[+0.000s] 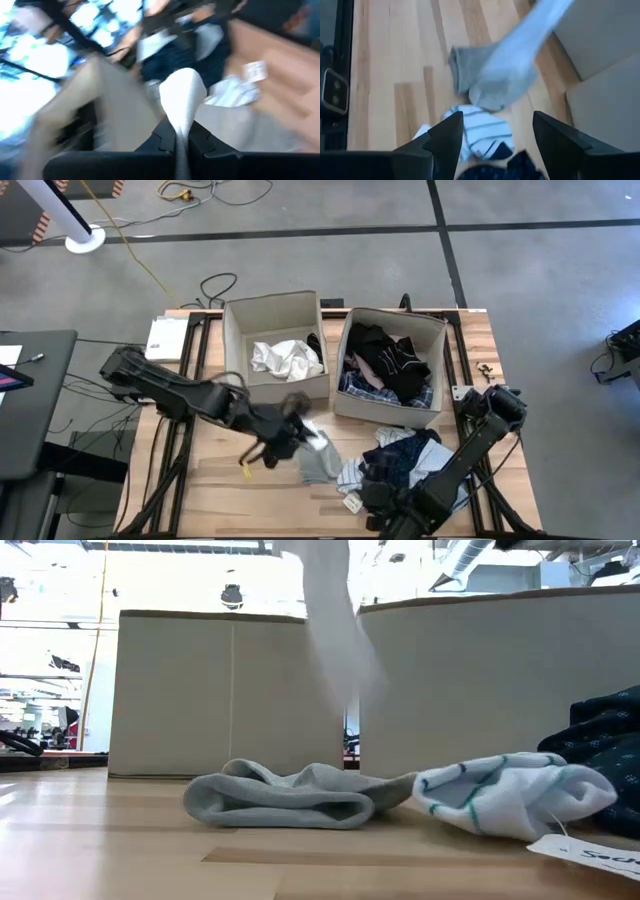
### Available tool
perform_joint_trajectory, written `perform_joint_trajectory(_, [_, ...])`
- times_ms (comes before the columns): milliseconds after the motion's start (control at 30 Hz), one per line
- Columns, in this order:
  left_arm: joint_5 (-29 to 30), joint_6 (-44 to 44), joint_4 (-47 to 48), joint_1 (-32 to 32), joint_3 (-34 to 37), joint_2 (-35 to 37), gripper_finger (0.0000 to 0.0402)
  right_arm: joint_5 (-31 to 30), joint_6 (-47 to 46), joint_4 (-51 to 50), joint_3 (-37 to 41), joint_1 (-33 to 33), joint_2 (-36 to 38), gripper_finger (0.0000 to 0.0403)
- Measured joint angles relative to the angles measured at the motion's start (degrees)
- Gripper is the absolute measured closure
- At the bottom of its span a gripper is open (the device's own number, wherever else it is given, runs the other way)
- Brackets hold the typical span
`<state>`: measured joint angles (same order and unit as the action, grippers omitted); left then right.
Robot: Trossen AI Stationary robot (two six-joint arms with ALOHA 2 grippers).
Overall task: Sort clothes
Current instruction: Put the sock into the left white laundry bin
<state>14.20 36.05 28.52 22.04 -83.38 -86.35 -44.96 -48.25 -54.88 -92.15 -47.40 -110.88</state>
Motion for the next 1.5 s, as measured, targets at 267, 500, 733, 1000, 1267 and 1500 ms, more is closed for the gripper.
perform_joint_trajectory(267, [22.0,5.4,8.7,-0.1,-10.9,6.4,0.0401,0.0,-7.1,-2.0,2.5,-2.6,0.0,0.0149])
perform_joint_trajectory(500, [35.2,10.6,9.9,-3.6,-14.5,11.0,0.0401,0.0,-11.6,-1.8,5.0,-3.8,0.0,0.0149])
perform_joint_trajectory(733, [35.8,6.6,16.6,-11.8,-14.6,13.9,0.0401,0.0,-14.5,-1.5,5.7,-5.1,0.0,0.0149])
perform_joint_trajectory(1000, [30.2,-2.1,27.6,-20.5,-14.5,14.0,0.0401,0.0,-14.7,-1.4,5.7,-5.1,0.0,0.0149])
perform_joint_trajectory(1267, [22.1,-6.2,30.0,-27.0,-10.6,14.0,0.0397,-0.1,-14.8,-1.0,5.7,-4.9,0.0,0.0149])
perform_joint_trajectory(1500, [16.9,-6.6,28.1,-30.4,-2.2,14.0,0.0396,-0.1,-14.7,-0.4,5.7,-4.8,0.0,0.0149])
